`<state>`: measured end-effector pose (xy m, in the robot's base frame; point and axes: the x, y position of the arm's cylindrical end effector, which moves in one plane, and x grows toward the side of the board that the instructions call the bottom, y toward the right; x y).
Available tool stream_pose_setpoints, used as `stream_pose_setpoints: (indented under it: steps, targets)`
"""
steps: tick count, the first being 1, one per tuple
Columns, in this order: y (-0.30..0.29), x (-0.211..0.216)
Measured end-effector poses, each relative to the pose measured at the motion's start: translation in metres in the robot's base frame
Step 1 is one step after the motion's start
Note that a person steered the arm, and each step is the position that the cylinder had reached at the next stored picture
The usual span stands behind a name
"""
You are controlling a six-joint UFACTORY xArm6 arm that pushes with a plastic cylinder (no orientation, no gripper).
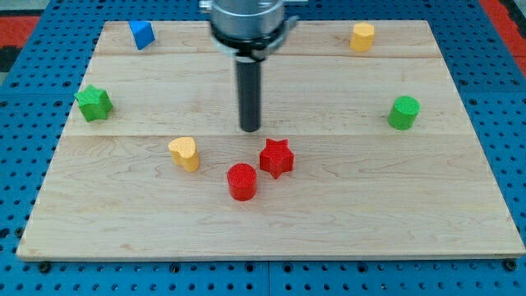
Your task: Slightly move the red star right
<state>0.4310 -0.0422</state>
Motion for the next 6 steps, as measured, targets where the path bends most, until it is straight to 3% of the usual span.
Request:
stream_pose_setpoints:
  steps: [2, 5, 6]
  targets:
    - [0.033, 0.053]
    - [-0.009, 0.064]
    - [0.020, 0.077]
